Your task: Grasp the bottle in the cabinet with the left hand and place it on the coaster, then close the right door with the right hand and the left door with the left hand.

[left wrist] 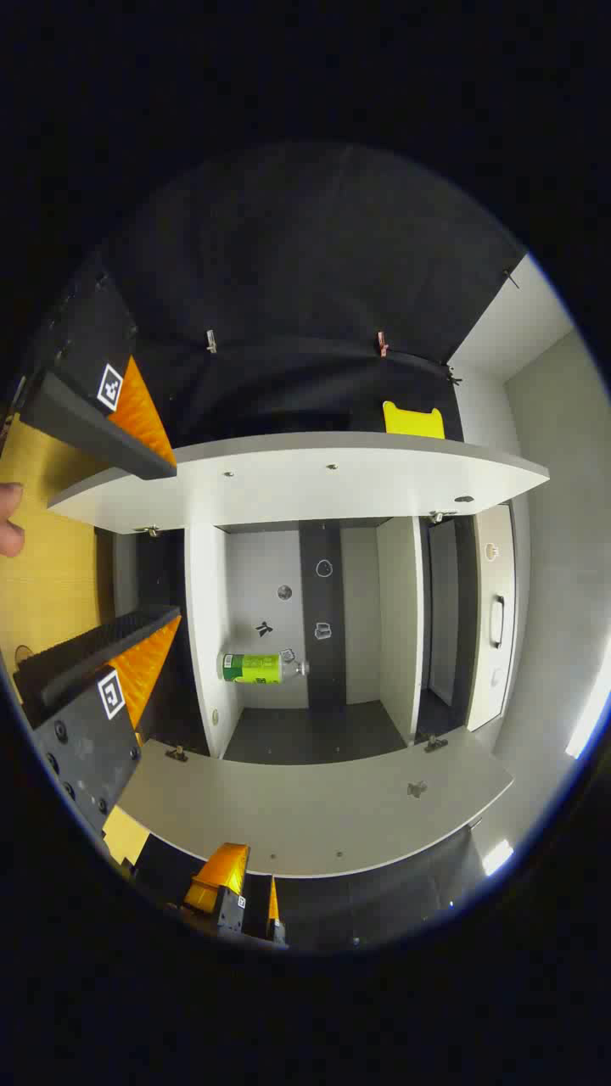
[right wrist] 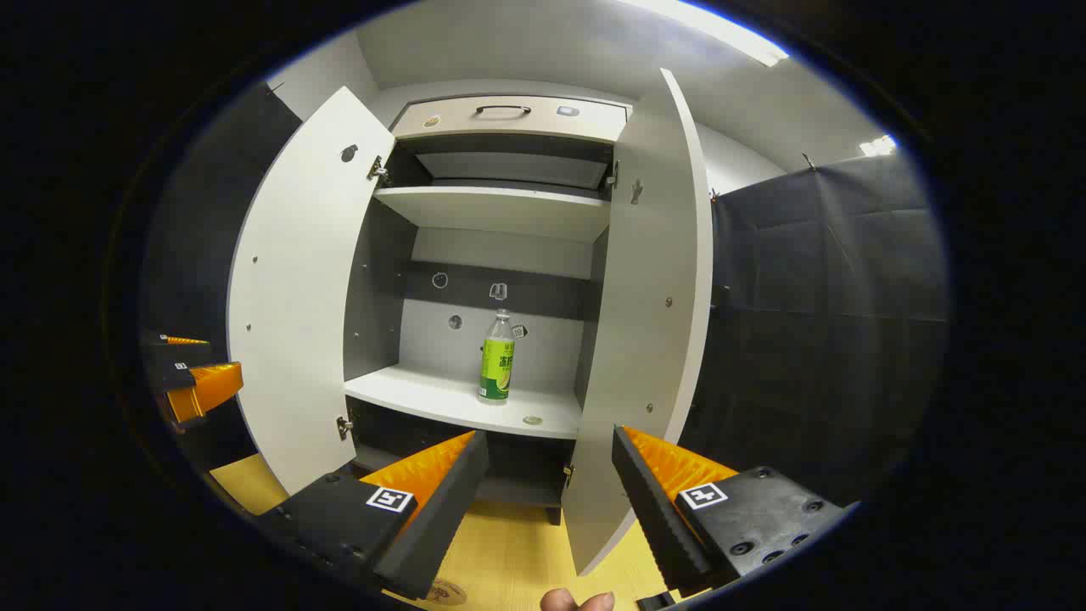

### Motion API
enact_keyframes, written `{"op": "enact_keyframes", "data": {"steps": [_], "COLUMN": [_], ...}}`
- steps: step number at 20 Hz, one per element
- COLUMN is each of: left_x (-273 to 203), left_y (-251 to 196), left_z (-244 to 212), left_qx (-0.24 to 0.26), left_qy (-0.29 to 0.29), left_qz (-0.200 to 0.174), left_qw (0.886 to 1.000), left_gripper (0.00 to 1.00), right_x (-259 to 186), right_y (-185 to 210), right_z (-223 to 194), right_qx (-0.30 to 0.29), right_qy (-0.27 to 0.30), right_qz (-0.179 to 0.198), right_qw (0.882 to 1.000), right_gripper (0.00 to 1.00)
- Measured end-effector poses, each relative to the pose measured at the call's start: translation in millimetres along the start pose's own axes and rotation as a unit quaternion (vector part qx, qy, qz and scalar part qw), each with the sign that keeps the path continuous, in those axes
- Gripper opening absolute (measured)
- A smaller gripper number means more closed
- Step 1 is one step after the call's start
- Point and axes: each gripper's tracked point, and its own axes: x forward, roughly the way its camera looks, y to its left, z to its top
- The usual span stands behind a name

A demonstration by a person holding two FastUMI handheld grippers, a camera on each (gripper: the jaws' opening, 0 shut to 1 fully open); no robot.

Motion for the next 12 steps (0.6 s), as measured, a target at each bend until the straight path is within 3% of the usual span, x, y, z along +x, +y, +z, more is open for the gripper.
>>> {"op": "enact_keyframes", "data": {"steps": [12], "left_x": [-9.4], "left_y": [-3.3], "left_z": [6.3], "left_qx": [0.003], "left_qy": [-0.015], "left_qz": [-0.005], "left_qw": [1.0], "left_gripper": [0.95], "right_x": [-9.5], "right_y": [-1.3], "right_z": [5.8], "right_qx": [0.007], "right_qy": [-0.006], "right_qz": [0.001], "right_qw": [1.0], "right_gripper": [0.98]}}
